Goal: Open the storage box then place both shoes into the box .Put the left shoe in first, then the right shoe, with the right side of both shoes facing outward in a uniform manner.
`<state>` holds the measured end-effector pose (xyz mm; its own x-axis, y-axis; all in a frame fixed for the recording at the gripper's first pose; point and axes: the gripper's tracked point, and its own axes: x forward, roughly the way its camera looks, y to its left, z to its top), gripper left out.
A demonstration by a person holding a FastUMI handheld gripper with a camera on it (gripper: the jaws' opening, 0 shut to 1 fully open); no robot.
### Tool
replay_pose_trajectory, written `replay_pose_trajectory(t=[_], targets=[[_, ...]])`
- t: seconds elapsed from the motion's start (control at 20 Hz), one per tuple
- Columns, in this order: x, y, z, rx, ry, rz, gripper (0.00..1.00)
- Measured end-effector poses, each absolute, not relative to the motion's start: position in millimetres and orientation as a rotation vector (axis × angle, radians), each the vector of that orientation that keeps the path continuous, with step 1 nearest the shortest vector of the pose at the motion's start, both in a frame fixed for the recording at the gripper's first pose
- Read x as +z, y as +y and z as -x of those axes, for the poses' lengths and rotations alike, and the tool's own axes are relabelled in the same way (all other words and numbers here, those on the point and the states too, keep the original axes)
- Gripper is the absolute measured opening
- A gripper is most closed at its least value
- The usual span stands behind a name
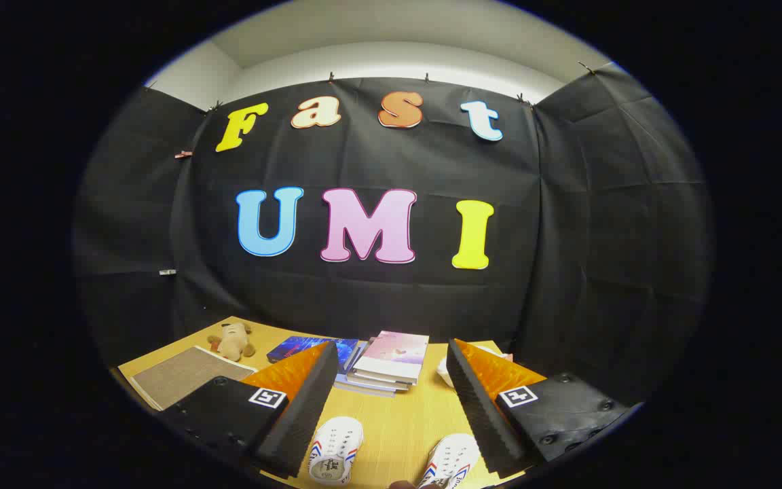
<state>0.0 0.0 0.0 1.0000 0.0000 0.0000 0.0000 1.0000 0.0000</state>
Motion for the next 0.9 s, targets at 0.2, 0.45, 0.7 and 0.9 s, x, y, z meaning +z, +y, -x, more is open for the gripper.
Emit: replay_pose_trajectory(t=[0.2,0.45,0.7,0.9], targets=[[-19.0,-5.0,-9.7,0.027,0.044,0.010,0.98],[-24.9,-8.3,-13.4,0.011,0.063,-0.006,0.98],[-31.6,-0.3,-17.4,-0.020,0.096,-0.058,0.97],[-36.6,9.6,-17.5,-0.043,0.120,-0.058,0.97]])
